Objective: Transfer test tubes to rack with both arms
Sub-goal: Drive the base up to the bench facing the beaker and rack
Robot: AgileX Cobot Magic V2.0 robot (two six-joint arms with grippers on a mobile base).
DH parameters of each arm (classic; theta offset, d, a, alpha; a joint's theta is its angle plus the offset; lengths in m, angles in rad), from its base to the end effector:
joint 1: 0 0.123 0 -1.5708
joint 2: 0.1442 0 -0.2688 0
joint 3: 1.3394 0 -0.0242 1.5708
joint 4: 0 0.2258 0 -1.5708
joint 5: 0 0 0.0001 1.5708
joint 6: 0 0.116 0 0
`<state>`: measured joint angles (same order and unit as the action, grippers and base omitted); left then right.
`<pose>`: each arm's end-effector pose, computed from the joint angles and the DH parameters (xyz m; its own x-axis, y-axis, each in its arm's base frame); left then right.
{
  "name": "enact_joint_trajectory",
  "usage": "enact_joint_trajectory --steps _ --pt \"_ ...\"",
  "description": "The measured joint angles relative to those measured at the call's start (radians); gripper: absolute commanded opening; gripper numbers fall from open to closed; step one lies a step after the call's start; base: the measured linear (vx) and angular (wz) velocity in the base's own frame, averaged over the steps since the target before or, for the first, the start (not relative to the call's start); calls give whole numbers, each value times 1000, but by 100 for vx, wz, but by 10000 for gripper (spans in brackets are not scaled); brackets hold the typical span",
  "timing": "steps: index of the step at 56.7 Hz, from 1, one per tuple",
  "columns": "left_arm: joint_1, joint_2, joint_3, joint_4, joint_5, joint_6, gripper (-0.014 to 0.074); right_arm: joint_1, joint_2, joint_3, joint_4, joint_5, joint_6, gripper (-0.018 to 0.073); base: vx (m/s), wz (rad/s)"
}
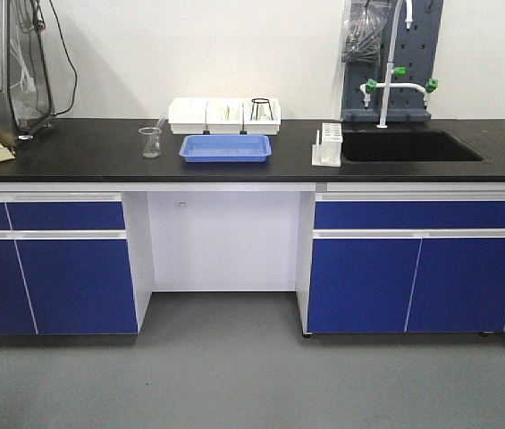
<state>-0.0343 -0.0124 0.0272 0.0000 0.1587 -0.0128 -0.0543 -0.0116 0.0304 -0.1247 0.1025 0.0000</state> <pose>0.0725 -0.0025 0.1887 -0.0866 -0.0098 -0.9962 0.0332 0.9994 -0.0128 0.0729 -0.0055 0.1942 -0.0413 -0.1217 -0.9917 0.0623 0.9903 -0.1241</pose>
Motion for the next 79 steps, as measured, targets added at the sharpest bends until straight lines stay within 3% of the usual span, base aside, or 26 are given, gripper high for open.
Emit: enact_joint_trajectory --steps 79 --pt "0 0 0 0 0 0 -4 0 0 0 0 0 0 -8 27 -1"
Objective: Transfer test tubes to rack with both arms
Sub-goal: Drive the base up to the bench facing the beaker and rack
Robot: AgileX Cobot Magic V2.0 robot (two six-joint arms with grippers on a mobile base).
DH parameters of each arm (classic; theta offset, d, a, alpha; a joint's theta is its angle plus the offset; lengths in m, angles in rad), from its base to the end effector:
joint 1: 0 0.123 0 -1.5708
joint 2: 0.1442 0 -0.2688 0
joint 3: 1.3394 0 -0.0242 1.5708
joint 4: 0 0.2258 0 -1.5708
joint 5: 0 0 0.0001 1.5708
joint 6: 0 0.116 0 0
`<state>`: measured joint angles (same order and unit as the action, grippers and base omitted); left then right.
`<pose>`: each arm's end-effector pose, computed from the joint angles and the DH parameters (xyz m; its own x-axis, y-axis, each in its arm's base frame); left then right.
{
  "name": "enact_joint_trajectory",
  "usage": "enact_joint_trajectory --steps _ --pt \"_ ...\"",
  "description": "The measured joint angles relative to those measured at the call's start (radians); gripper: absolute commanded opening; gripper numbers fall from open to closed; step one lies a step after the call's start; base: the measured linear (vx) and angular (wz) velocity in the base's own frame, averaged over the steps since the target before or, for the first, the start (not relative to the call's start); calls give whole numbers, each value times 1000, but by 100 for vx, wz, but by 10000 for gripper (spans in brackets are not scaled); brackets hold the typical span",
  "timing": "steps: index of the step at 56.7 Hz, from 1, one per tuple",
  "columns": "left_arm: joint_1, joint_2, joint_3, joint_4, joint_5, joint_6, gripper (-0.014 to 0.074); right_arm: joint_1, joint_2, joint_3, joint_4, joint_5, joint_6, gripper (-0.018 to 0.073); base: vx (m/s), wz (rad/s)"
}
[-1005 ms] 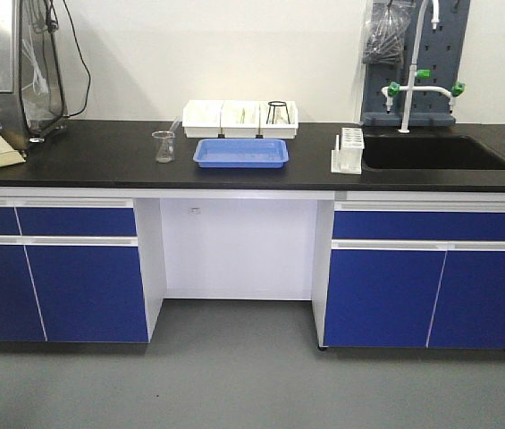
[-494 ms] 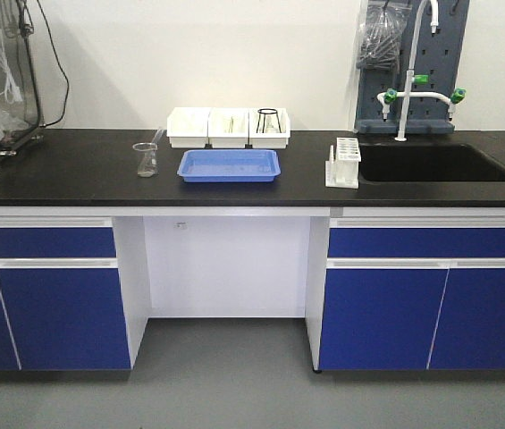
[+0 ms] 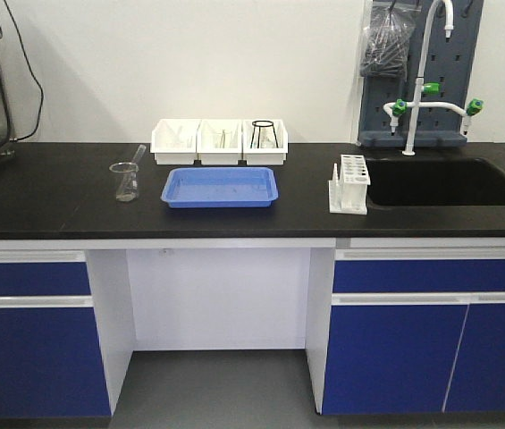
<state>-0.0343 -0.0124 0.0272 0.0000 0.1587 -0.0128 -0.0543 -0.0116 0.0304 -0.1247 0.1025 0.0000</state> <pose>0.0725 -0.0025 0.1887 -0.0866 -0.0098 -0.9962 0.0332 0.9994 -0.0128 0.0729 -0.0055 0.1942 -0.0413 -0.1217 -0.9917 0.0623 0.9903 -0.1241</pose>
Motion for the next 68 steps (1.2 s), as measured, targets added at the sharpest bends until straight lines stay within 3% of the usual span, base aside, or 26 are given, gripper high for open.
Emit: enact_joint_trajectory --steps 68 --pt "0 0 0 0 0 0 -4 0 0 0 0 0 0 -8 42 1"
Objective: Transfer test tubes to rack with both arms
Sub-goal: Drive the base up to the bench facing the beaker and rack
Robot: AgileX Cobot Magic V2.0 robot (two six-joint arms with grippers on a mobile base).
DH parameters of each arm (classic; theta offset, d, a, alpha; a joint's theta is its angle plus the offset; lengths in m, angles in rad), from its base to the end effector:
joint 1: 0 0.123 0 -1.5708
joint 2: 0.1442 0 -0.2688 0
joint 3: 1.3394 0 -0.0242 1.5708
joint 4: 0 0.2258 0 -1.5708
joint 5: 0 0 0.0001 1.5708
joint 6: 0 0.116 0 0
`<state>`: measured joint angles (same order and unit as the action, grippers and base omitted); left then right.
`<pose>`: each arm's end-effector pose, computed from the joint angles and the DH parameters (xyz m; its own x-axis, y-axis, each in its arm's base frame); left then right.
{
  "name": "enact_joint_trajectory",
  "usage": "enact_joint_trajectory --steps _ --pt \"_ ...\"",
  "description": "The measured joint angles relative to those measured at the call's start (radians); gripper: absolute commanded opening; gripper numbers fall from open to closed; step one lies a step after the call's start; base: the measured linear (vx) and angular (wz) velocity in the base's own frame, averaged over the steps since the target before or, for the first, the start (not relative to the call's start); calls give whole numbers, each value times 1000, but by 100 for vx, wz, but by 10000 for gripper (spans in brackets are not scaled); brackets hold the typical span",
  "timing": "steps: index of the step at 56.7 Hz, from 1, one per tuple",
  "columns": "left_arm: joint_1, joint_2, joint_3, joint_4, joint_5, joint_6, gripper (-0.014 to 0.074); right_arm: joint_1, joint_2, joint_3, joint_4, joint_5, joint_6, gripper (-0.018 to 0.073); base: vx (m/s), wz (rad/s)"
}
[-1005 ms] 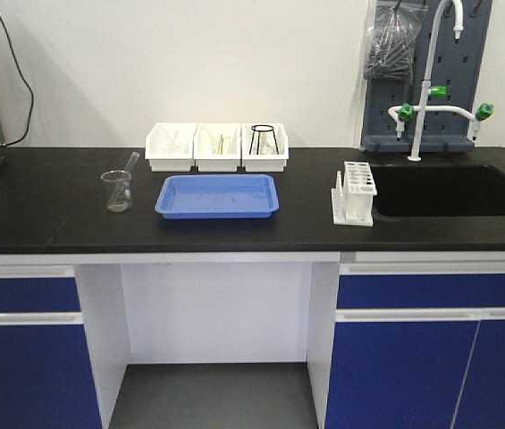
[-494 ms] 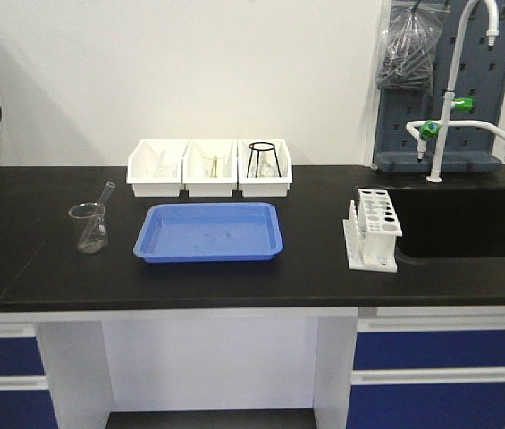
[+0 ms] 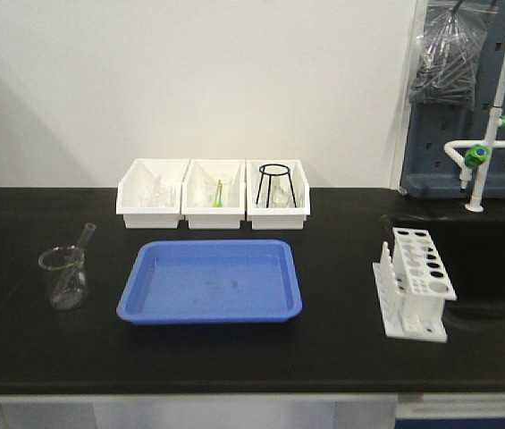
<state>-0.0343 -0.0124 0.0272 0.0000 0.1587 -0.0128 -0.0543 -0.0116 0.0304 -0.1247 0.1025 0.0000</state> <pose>0.0725 -0.0025 0.1887 -0.0866 -0.0098 -0.9962 0.0332 0.9994 -0.0128 0.0729 -0.0055 0.1942 -0.0413 -0.1217 -0.9917 0.0623 0.9903 -0.1241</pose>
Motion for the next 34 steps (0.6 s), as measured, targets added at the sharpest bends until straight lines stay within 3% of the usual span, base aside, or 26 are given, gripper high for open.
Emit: enact_joint_trajectory --steps 34 --pt "0 0 0 0 0 0 -4 0 0 0 0 0 0 -8 36 1"
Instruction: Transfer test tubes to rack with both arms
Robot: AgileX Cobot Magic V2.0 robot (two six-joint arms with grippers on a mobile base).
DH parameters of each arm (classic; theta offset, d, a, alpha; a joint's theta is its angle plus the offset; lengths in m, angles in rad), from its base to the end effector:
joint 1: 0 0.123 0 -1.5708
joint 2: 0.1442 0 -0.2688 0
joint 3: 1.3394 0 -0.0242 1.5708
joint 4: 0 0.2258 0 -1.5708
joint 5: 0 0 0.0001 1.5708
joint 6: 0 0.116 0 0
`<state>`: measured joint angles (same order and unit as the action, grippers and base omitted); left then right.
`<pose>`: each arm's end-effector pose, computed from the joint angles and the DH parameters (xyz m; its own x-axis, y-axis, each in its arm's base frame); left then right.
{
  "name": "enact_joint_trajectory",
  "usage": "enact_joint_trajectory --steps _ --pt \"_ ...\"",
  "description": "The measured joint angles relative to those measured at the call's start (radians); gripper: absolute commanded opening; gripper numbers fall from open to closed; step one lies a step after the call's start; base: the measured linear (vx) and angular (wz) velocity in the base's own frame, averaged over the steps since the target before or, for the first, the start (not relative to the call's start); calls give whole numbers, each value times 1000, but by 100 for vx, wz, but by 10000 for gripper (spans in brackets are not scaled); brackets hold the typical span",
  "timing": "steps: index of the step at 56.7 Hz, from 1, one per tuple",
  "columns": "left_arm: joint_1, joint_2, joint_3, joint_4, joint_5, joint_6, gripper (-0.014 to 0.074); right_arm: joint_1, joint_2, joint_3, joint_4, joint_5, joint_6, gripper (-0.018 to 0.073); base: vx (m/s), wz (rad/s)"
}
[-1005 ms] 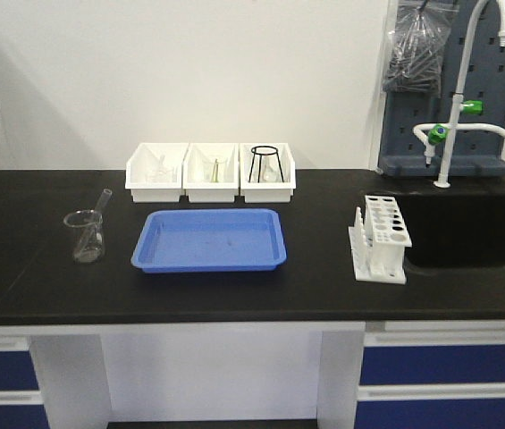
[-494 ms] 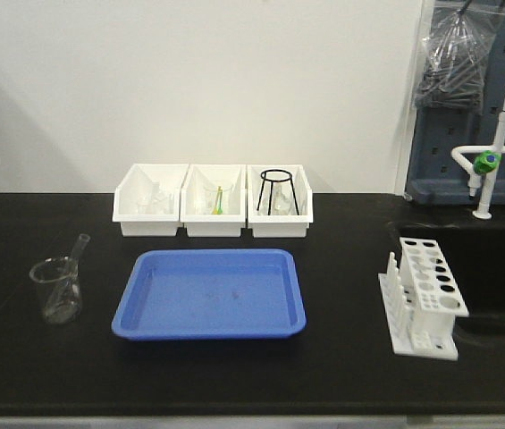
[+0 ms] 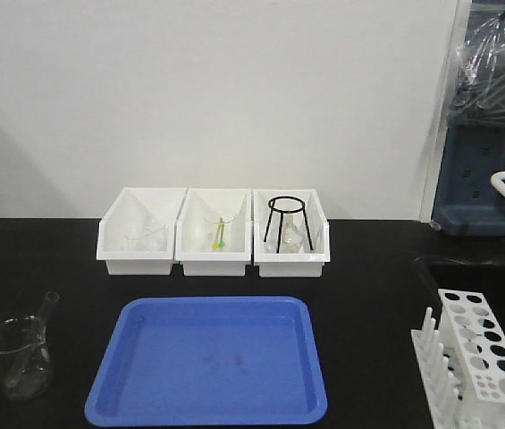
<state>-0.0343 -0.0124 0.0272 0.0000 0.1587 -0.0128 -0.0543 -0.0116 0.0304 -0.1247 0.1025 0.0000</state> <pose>0.0725 -0.0025 0.1887 -0.0866 -0.0098 -0.9962 0.0332 0.9994 -0.0128 0.0729 -0.0055 0.1942 -0.0413 -0.1217 -0.9917 0.0623 0.9903 -0.1241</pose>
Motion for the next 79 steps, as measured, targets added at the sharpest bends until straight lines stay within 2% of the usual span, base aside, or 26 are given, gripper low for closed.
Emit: enact_joint_trajectory --steps 35,79 --pt "0 0 0 0 0 0 -4 0 0 0 0 0 0 -8 19 -1" --pt "0 0 0 0 0 0 -4 0 0 0 0 0 0 -8 4 -1"
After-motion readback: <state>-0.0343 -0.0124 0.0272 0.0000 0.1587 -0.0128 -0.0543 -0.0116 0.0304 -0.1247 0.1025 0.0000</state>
